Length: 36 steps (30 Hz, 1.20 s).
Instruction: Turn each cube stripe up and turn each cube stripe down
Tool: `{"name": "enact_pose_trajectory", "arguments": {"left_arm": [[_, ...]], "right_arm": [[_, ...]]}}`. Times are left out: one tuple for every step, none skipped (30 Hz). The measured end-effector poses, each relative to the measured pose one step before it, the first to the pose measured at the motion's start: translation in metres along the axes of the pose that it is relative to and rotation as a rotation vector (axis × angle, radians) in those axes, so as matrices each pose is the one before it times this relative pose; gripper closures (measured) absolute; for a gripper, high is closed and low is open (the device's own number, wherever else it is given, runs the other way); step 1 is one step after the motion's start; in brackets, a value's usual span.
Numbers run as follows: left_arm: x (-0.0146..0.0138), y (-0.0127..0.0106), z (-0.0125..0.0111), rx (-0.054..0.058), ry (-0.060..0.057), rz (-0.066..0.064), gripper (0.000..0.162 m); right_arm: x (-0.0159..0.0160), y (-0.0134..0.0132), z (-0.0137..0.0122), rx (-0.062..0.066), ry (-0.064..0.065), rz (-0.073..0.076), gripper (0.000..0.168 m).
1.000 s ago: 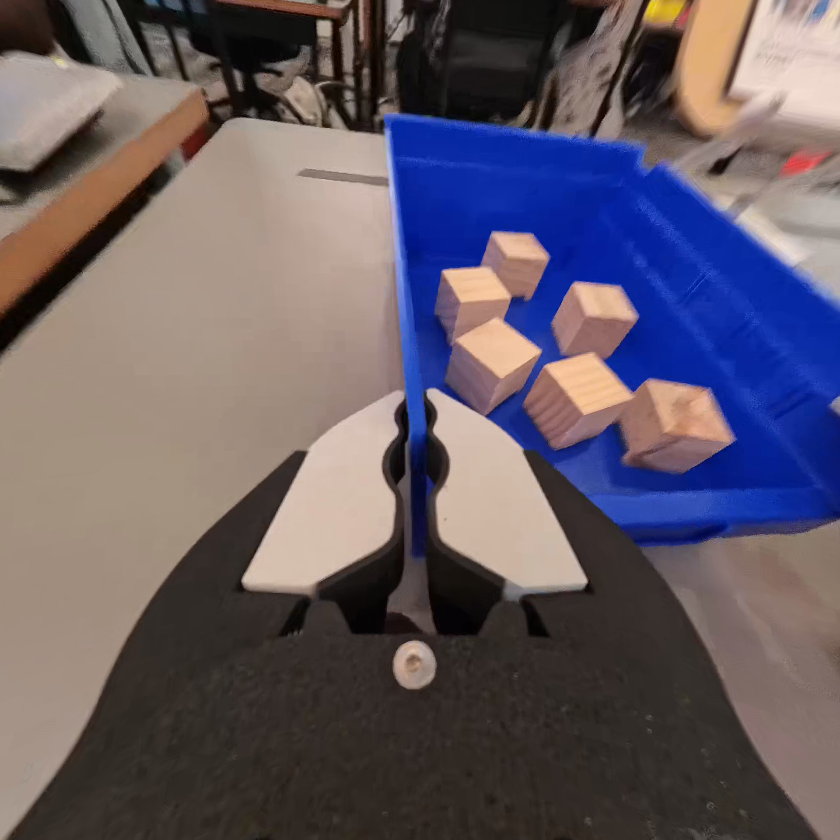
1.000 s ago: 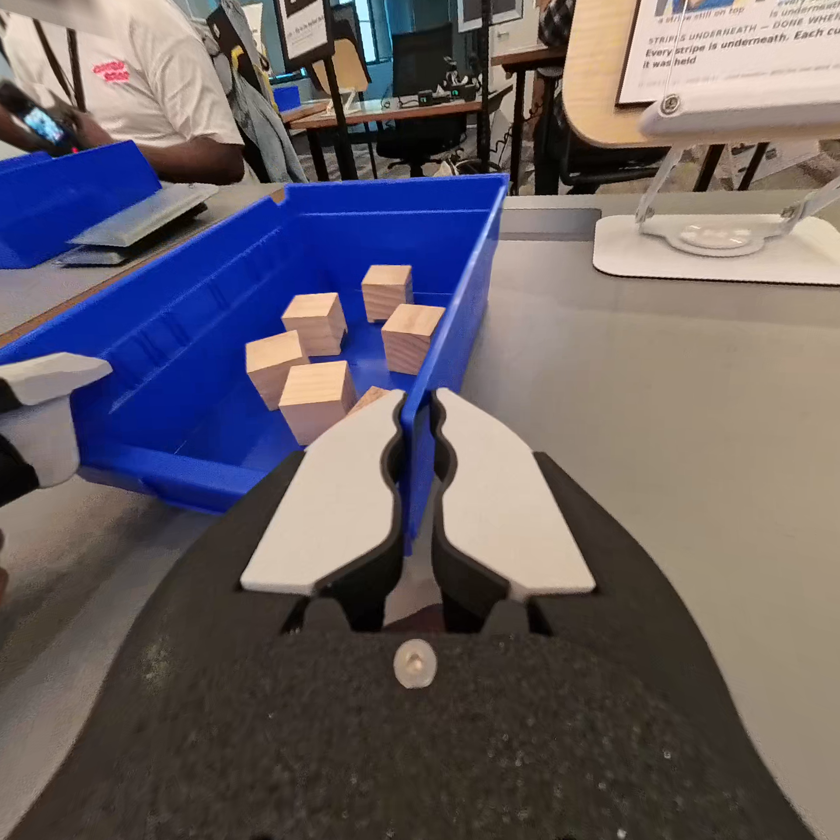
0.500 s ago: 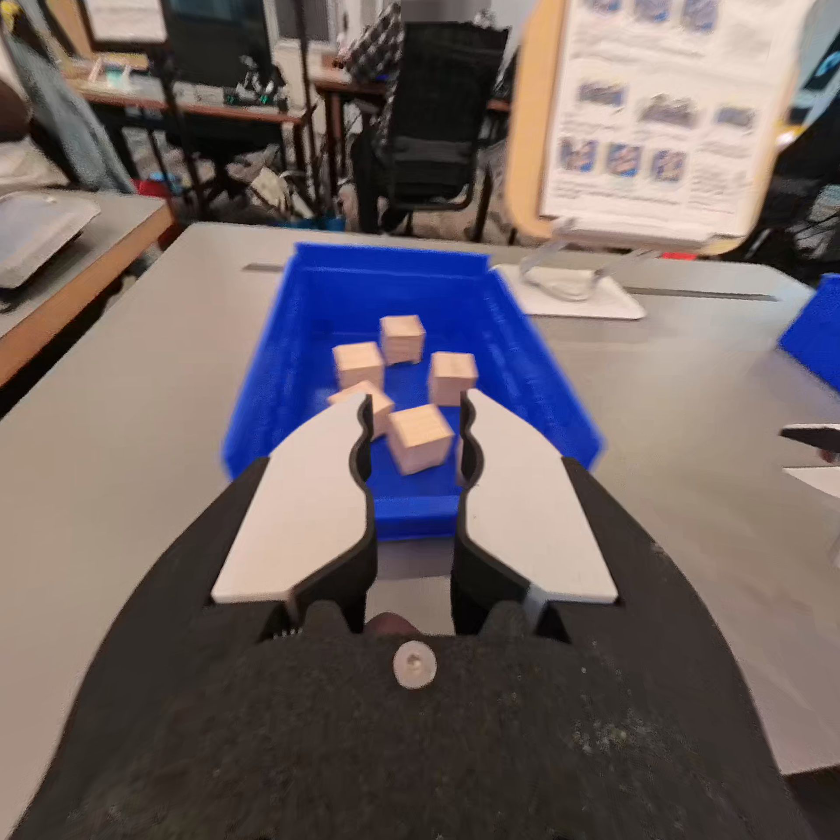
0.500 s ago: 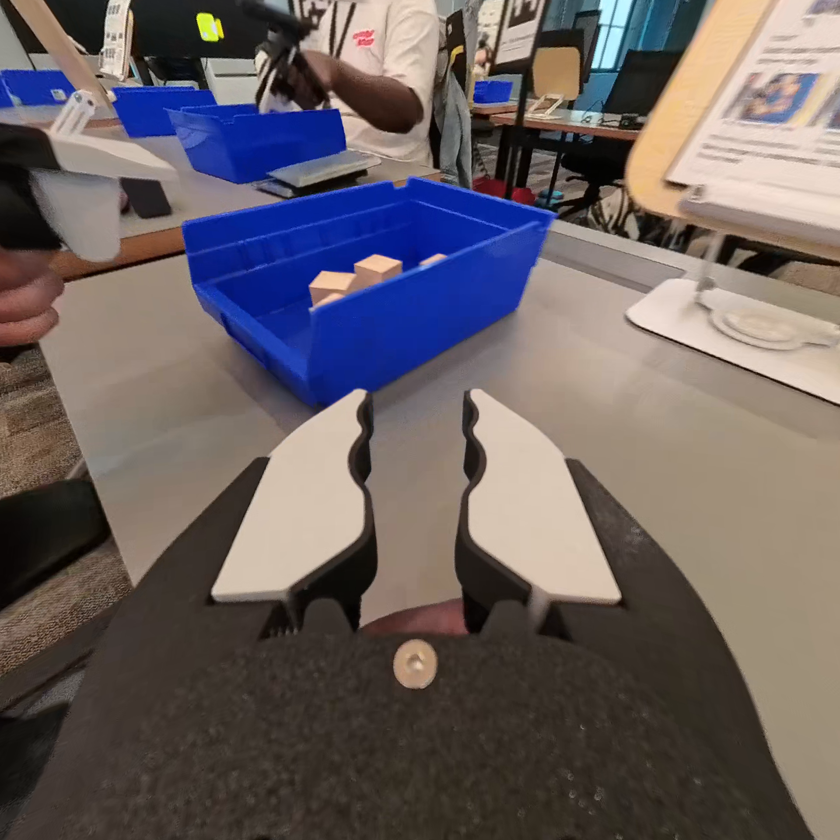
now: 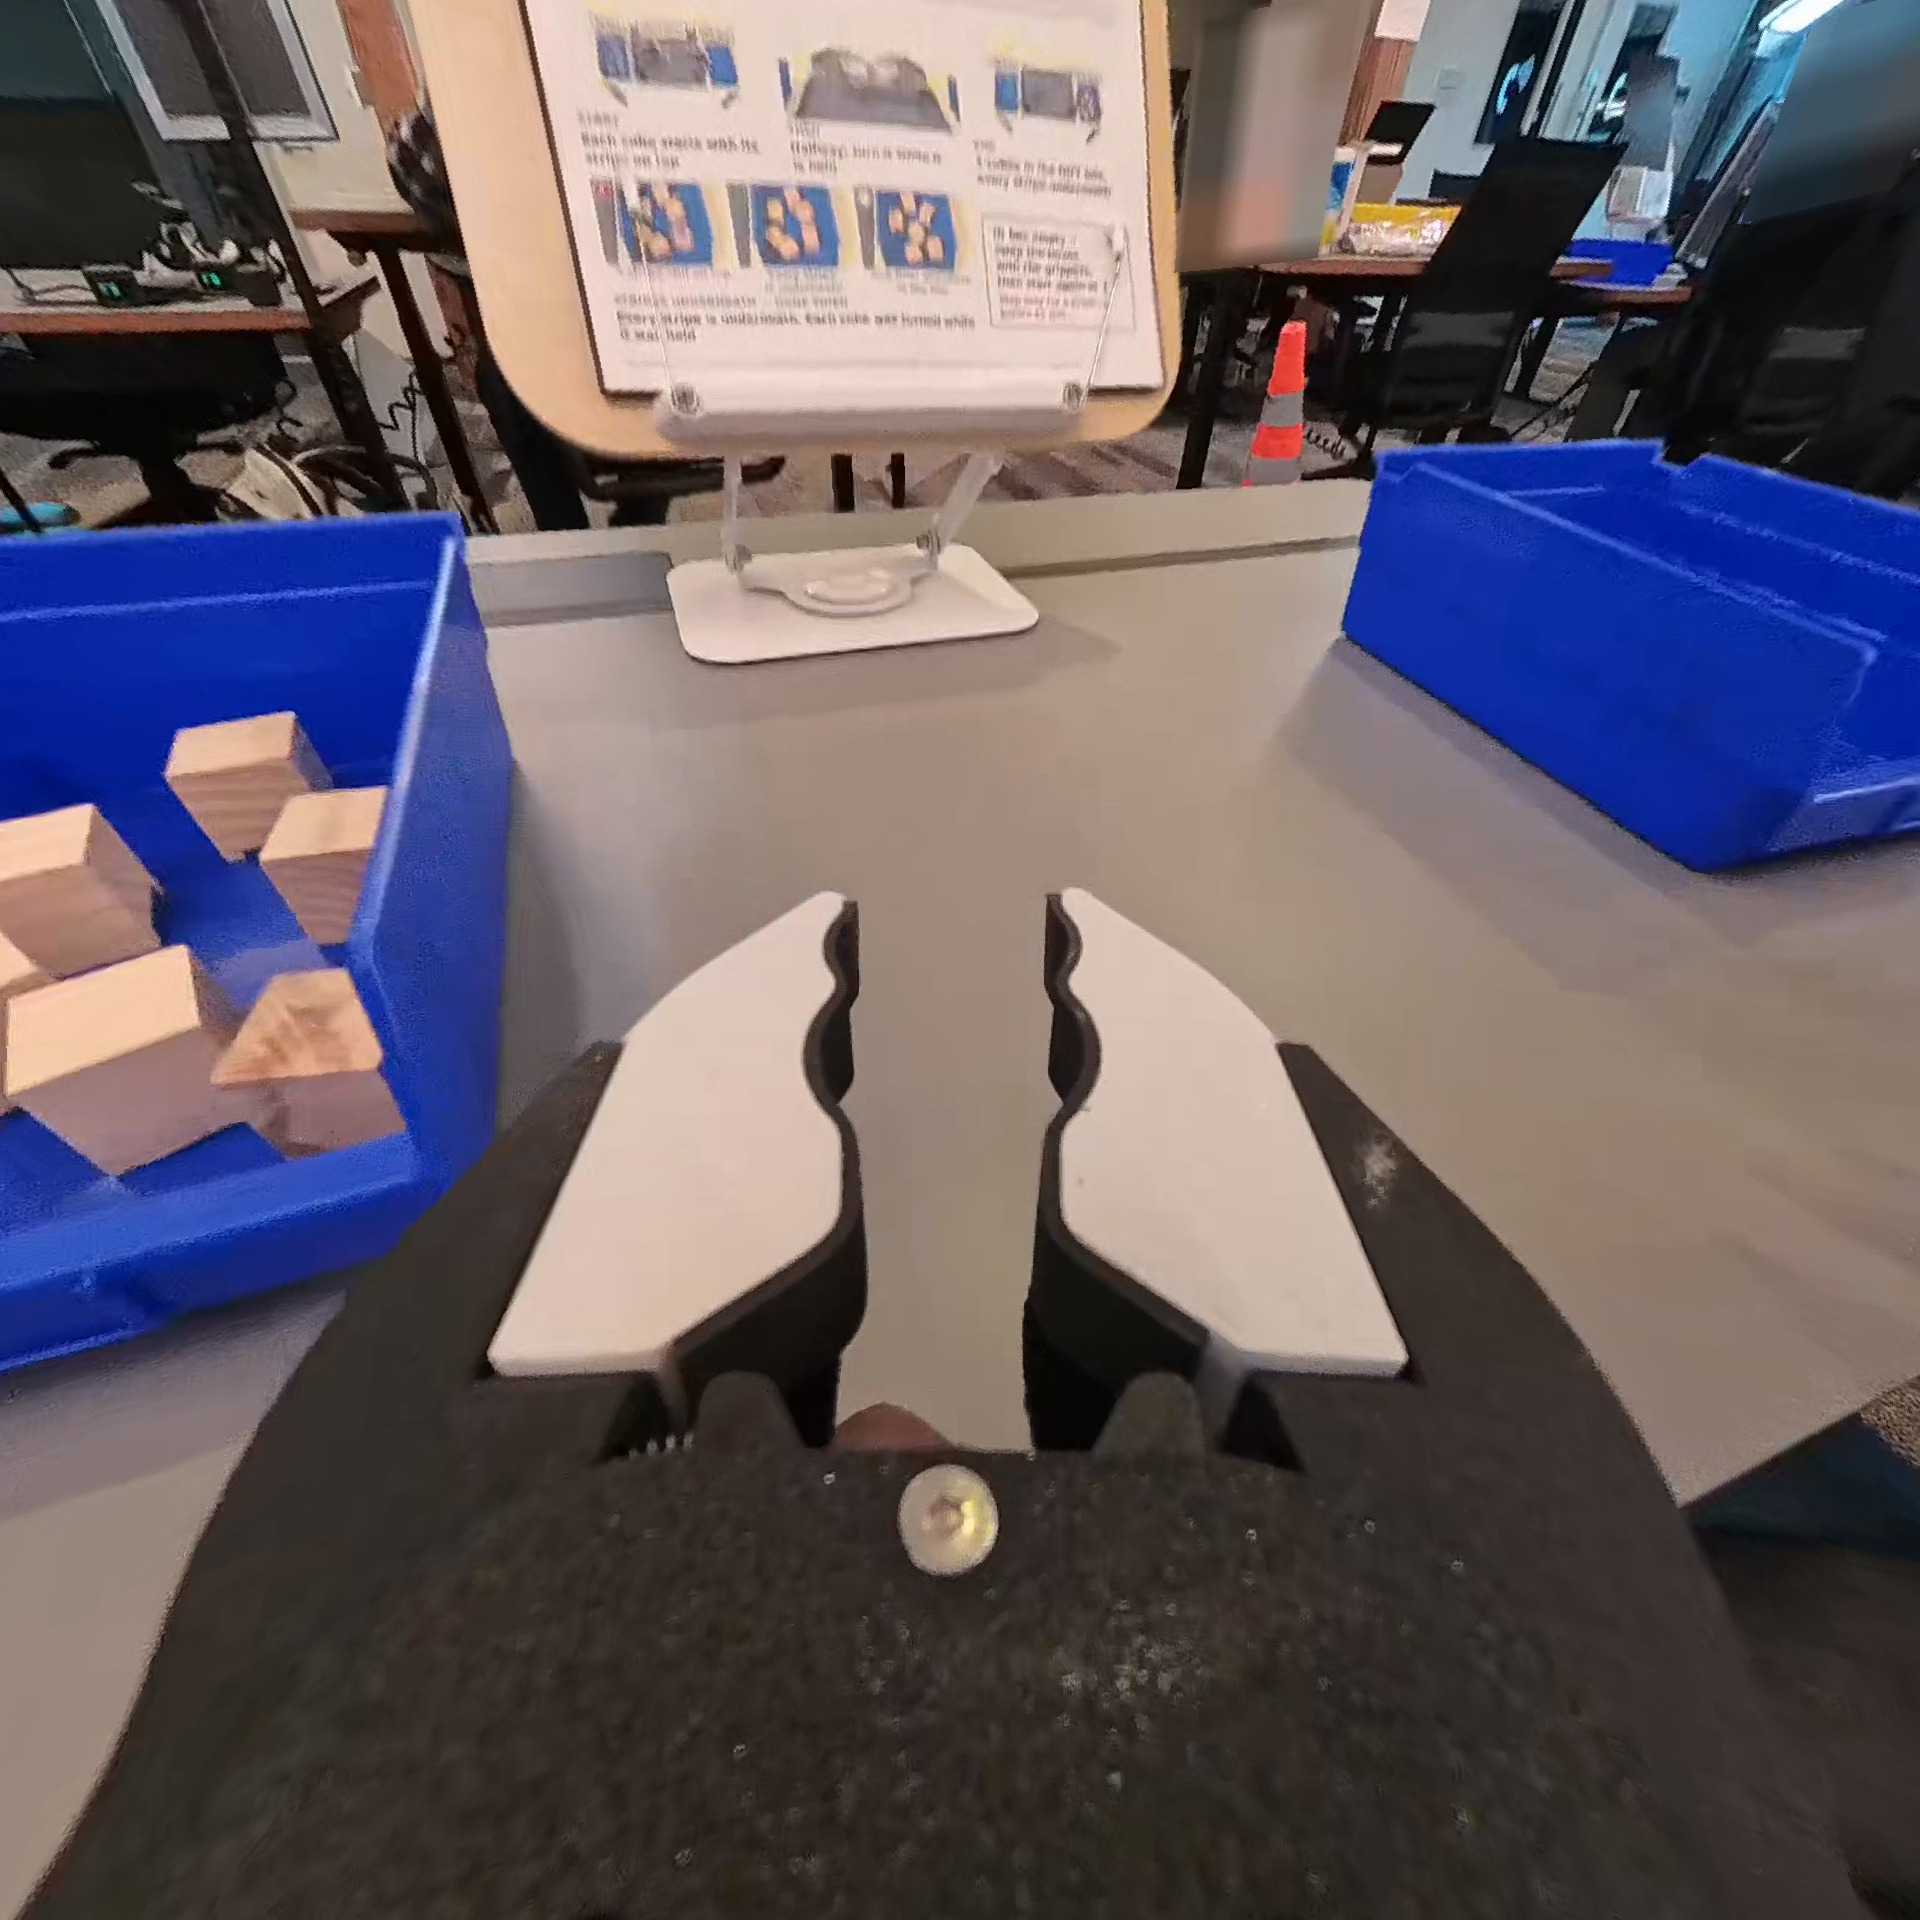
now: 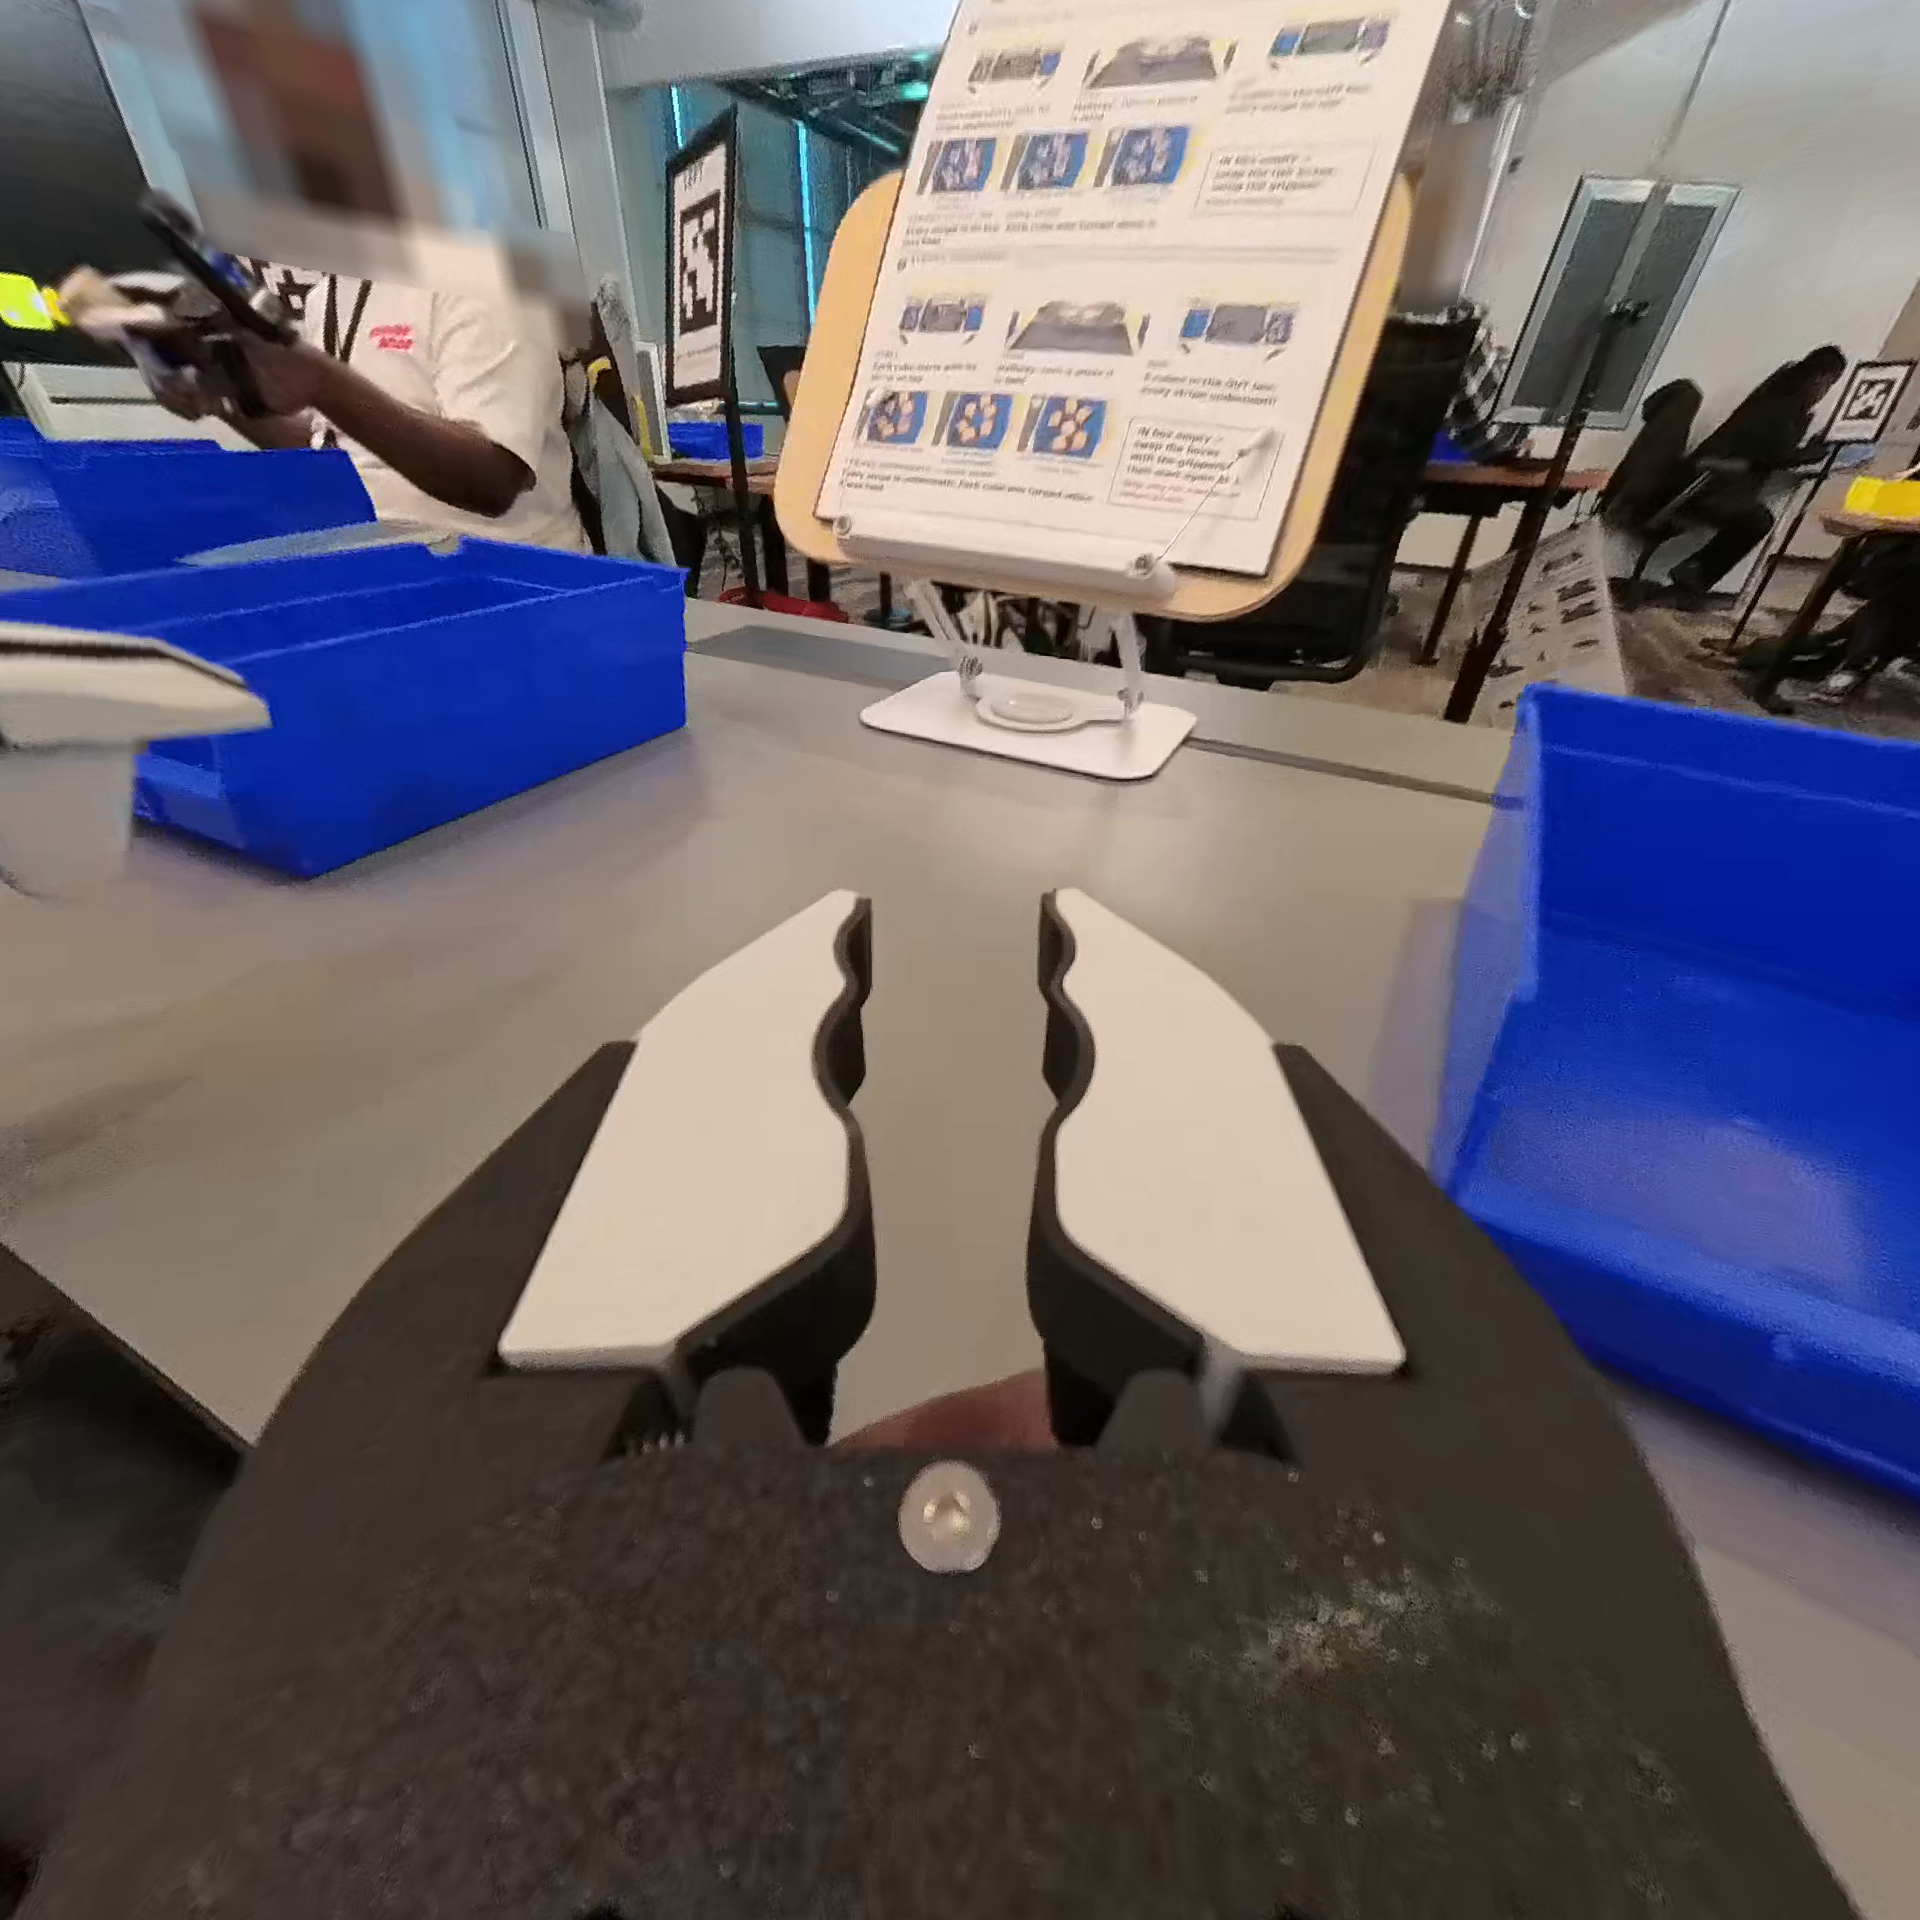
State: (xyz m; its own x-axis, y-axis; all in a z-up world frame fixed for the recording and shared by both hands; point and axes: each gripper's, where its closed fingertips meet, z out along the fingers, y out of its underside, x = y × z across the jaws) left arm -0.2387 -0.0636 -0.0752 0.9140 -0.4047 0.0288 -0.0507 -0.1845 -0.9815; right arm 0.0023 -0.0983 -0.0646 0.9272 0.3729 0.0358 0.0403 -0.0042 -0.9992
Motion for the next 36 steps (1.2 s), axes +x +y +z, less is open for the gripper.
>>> {"name": "enact_pose_trajectory", "arguments": {"left_arm": [[-0.00285, 0.00424, -0.00024, 0.0037, -0.0011, 0.0094, 0.129], [-0.00467, 0.00444, -0.0005, 0.0006, -0.0071, 0.0185, 0.13], [-0.00703, 0.00484, -0.00044, -0.0045, -0.021, 0.0151, 0.13], [-0.00569, 0.00496, -0.00042, -0.0117, -0.0118, 0.0043, 0.13], [-0.00334, 0.0038, -0.00041, -0.0128, 0.0016, -0.0103, 0.13], [-0.00266, 0.00195, -0.00102, -0.0066, 0.001, -0.0244, 0.13], [-0.00051, 0.00098, -0.00146, -0.0064, 0.0093, -0.0261, 0.13], [0.00149, 0.00088, -0.00145, -0.0076, 0.0148, -0.0193, 0.13], [0.00168, 0.00041, -0.00183, -0.0008, 0.0085, -0.0096, 0.13], [0.00221, 0.00095, -0.00159, -0.0039, 0.006, 0.0062, 0.13], [0.00179, 0.00141, -0.00149, -0.0065, -0.0028, 0.0175, 0.13], [0.00117, 0.00011, -0.00186, 0.0018, -0.0093, 0.0217, 0.13], [0.00247, -0.00048, -0.00156, 0.003, -0.0024, 0.0264, 0.13], [0.00209, -0.001, -0.0013, 0.0022, -0.0052, 0.0268, 0.13], [0.00135, -0.00175, -0.00119, 0.0066, -0.0091, 0.0246, 0.13], [0.00114, -0.00135, -0.00081, 0.0057, -0.0097, 0.024, 0.13], [0.00009, -0.00093, -0.00024, 0.0046, -0.0163, 0.0219, 0.13], [-0.00014, -0.00034, 0.00015, 0.0027, -0.0157, 0.0209, 0.13], [0.00132, 0.00106, 0.00077, -0.0045, -0.0033, 0.0185, 0.13], [0.00159, 0.0016, 0.00111, -0.0076, 0.003, 0.0071, 0.13], [0.00142, 0.00153, 0.00104, -0.0062, 0.0062, -0.003, 0.13], [0.0012, 0.00158, 0.001, -0.0085, 0.0081, -0.0058, 0.13], [-0.00015, 0.00125, 0.0008, -0.0062, 0.0019, -0.0072, 0.13], [-0.00037, 0.00086, 0.00047, -0.0046, 0.0027, -0.0054, 0.13], [-0.00067, 0.00125, 0.00072, -0.0076, 0.0027, -0.0039, 0.13], [-0.00127, 0.00116, 0.00059, -0.0063, -0.0006, -0.0061, 0.13], [-0.00179, 0.00054, 0.00039, -0.0017, -0.003, -0.0096, 0.13], [-0.00089, 0.00052, 0.00042, -0.0036, 0.0039, -0.0097, 0.13], [-0.00054, 0.00055, 0.00042, -0.0062, 0.0074, -0.0071, 0.13], [-0.00247, -0.00117, -0.00062, -0.0016, -0.0006, -0.0043, 0.13], [-0.00399, -0.00366, -0.00195, 0.0026, -0.0002, 0.0025, 0.13], [-0.00652, -0.00597, -0.00333, 0.0022, -0.0012, 0.0107, 0.13], [-0.01176, -0.00716, -0.00411, -0.0049, -0.0159, 0.0178, 0.13], [-0.02013, -0.008, -0.00453, -0.0135, -0.0487, 0.0235, 0.13], [-0.02519, -0.00941, -0.00421, -0.0032, -0.062, 0.0216, 0.13], [-0.02079, -0.0069, -0.0011, -0.0167, -0.018, 0.0302, 0.13]], "right_arm": [[0.0022, -0.00515, -0.00063, -0.0004, -0.008, -0.0064, 0.136], [0.00119, -0.00345, -0.00015, -0.0012, -0.0119, -0.0073, 0.132], [0.00146, -0.00097, 0.00006, -0.0018, -0.0082, -0.0058, 0.132], [0.00133, 0.00107, 0.00081, -0.0044, -0.0067, 0.0032, 0.132], [0.00032, 0.00323, 0.00198, -0.0131, -0.0114, 0.0099, 0.132], [-0.00094, 0.00477, 0.0031, -0.0232, -0.0182, 0.0123, 0.131], [-0.00046, 0.00519, 0.00349, -0.0256, -0.0136, 0.0188, 0.128], [-0.00019, 0.00411, 0.00316, -0.0188, -0.0095, 0.0229, 0.126], [-0.00123, 0.00275, 0.00253, -0.0089, -0.0132, 0.0194, 0.126], [-0.00085, 0.00158, 0.00165, -0.0026, -0.0072, 0.0149, 0.126], [-0.00059, 0.00124, 0.00097, -0.0014, -0.0031, 0.0088, 0.126], [-0.0011, 0.00095, 0.00077, -0.0019, -0.0045, 0.0044, 0.126], [-0.00128, 0.00083, 0.00054, -0.0029, -0.0048, 0.0005, 0.126], [-0.00041, 0.00032, 0.00027, -0.0008, 0.0027, -0.0028, 0.126], [-0.00021, -0.00018, 0.00002, 0.0028, 0.0036, -0.003, 0.126], [-0.00032, 0.00013, 0.00008, 0.0016, 0.0003, -0.0015, 0.127], [-0.00021, 0.00113, 0.0002, -0.0045, -0.0014, -0.0021, 0.127], [0.00038, 0.00154, 0.00049, -0.0074, 0.001, -0.0038, 0.127], [0.00074, 0.00115, 0.00029, -0.005, 0.0026, -0.0024, 0.127], [0.00094, 0.00071, 0.0002, -0.0022, 0.0019, 0.0008, 0.127], [0.00116, 0.00032, 0.00004, 0.0002, 0.0027, 0.0046, 0.127], [0.00063, 0.00003, 0.00002, 0.0008, -0.0014, 0.0057, 0.127], [0.00067, 0.00007, -0.00008, -0.0003, -0.0013, 0.0053, 0.127], [0.00073, -0.00018, -0.00023, 0.0004, 0.001, 0.0039, 0.127], [0.00093, -0.0009, -0.00048, 0.0042, 0.0032, 0.0029, 0.127], [0.00038, -0.00105, -0.00049, 0.0048, 0.0011, 0.0016, 0.128], [-0.00007, -0.0005, -0.00014, 0.0017, -0.0015, 0.0012, 0.128], [-0.00045, 0.00001, -0.00004, -0.0016, -0.0019, 0.0002, 0.128], [-0.00017, 0.00025, 0.00007, -0.0012, 0.0006, 0.0, 0.128], [-0.00016, 0.00012, 0.00008, 0.0007, 0.0017, 0.0023, 0.128], [-0.00104, 0.00032, 0.0001, -0.0009, -0.0032, 0.0052, 0.129], [-0.00156, 0.00068, 0.00039, -0.0032, -0.0057, 0.0051, 0.129], [-0.00107, 0.00066, 0.00027, -0.0027, -0.0017, 0.0011, 0.129], [-0.0004, 0.00069, 0.00031, -0.0004, 0.0019, -0.0025, 0.129], [-0.00076, 0.00098, 0.00036, -0.0028, -0.0006, -0.0053, 0.129], [-0.00084, 0.00114, 0.00049, -0.0052, -0.0024, -0.0069, 0.13]]}}
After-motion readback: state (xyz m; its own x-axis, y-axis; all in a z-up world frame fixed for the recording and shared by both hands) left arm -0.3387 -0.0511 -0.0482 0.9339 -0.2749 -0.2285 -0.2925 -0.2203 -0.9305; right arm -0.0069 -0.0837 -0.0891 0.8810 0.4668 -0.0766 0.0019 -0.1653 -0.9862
